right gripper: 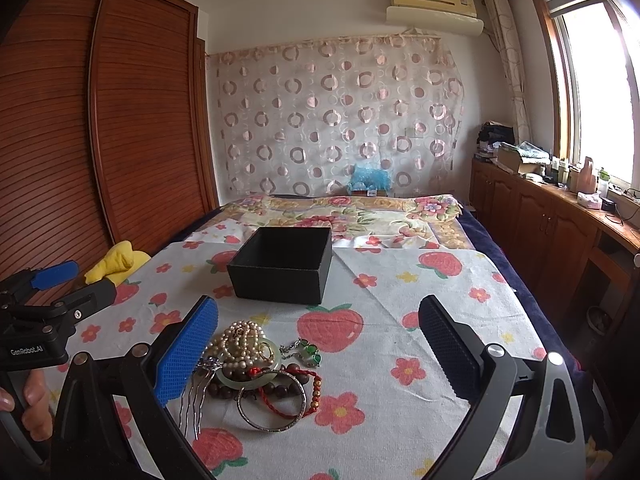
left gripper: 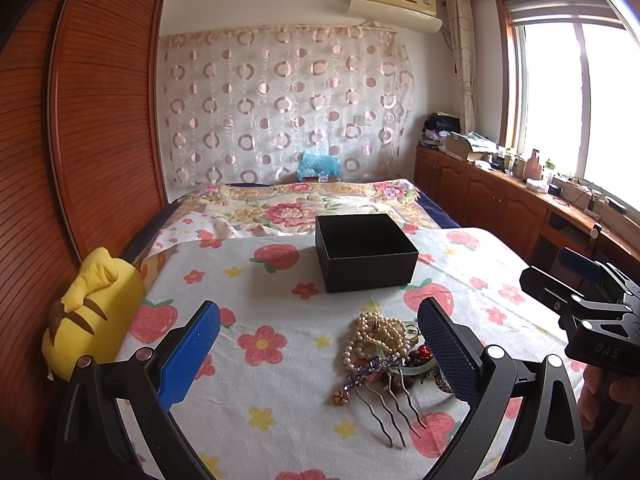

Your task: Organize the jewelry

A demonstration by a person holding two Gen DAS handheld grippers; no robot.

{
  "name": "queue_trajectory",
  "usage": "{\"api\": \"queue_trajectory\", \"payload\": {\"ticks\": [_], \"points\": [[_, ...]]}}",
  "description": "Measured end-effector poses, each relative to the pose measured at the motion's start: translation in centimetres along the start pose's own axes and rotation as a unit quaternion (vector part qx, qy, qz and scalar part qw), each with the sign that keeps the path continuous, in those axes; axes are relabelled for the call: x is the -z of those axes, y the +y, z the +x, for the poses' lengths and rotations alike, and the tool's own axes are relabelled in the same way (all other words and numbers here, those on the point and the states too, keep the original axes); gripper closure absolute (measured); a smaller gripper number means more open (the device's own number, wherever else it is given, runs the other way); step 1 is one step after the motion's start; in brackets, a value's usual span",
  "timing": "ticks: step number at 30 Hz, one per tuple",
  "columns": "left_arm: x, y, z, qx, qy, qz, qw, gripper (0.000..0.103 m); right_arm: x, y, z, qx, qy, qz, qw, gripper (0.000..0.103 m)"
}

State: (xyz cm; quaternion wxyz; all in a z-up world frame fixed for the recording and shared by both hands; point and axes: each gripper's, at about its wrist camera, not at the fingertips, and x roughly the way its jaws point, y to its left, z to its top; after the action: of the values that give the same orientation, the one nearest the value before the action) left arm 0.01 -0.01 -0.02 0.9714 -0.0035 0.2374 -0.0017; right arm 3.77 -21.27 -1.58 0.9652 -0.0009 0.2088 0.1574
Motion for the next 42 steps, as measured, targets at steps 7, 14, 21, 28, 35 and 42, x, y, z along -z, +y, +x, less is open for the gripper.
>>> {"api": "queue_trajectory", "payload": {"ticks": [7,14,21,28,35,42], "points": [[0.00,0.00,0.01,0.000,-0.001,0.000,1.0000,0.008,-0.03,0.03,-0.06,0.000,-0.001,0.000,1.000,0.002],[0.01,-0.04,0.01,0.001,-0.001,0.000,1.0000,0.008,-0.07,0.04,-0.12,0.000,-0.001,0.000,1.000,0.002],[0.02,0.01,-0.03,0.001,-0.002,-0.001,1.0000,0.008,-0.10,0.05,-0.13,-0.001,-0.002,0.000,1.000,0.002],[0.05,0.04,-0.02,0.000,-0.002,-0.001,1.0000,0.008,-0.12,0.07,-0.20,0.000,-0.003,0.000,1.000,0.002],[0.30,0.33,0.11,0.001,-0.002,-0.001,1.0000,0.008,-0.13,0.06,-0.27,-0.001,-0.003,0.001,1.000,0.002],[0.56,0.59,0.26,0.001,-0.002,-0.001,1.0000,0.008,-0.13,0.04,-0.37,-0.001,-0.004,0.001,1.000,0.002]]}}
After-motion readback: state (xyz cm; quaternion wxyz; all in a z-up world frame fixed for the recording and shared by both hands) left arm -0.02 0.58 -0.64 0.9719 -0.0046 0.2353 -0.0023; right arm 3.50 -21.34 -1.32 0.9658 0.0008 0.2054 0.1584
